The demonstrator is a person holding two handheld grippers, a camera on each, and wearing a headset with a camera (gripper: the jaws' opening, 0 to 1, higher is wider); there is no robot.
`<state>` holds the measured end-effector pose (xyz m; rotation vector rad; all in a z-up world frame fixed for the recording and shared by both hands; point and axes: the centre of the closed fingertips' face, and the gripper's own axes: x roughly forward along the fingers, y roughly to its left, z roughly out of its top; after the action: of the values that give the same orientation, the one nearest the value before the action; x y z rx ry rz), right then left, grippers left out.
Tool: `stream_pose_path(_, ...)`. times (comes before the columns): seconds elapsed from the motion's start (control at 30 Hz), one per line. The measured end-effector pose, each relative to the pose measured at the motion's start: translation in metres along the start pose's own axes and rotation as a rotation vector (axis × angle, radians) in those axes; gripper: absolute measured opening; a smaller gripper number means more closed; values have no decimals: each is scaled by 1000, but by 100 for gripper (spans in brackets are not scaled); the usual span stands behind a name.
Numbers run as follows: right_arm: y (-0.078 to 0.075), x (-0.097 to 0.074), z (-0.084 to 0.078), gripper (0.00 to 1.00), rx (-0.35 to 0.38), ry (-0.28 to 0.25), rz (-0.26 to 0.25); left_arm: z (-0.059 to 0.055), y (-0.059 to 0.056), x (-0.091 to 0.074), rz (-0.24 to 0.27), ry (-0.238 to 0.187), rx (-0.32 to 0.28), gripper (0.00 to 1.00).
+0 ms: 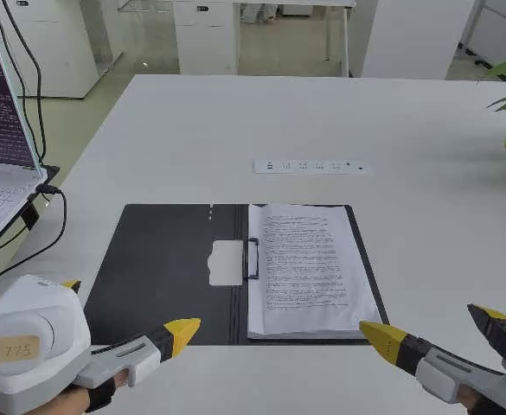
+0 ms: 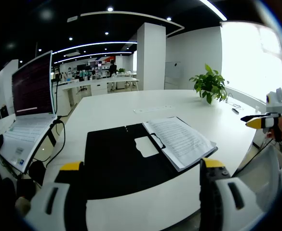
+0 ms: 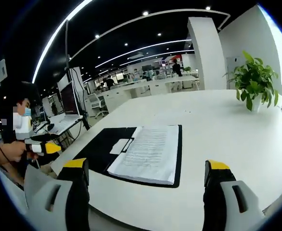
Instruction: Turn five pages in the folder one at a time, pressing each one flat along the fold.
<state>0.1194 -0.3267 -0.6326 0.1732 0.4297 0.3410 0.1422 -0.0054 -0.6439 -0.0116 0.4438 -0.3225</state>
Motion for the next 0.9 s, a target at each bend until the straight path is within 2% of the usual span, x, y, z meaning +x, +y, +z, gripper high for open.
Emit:
stream_pose_path(0.07,0,0,1,100,0,-2,1,3,0,-1,3,-8,-1,99)
stream_pose_path(0.43,-2,1,3,100,-1,-7,3,2,0,-2,7,0,14,99)
stream_pose_path(0.73,-5,-1,5,100,-4,-17,-3,3,-4,-2,3,3,28,99)
stream_pose_path(0.9,-1,-1,2,100,-13,-9,5,6,-7,-6,4,0,47,99)
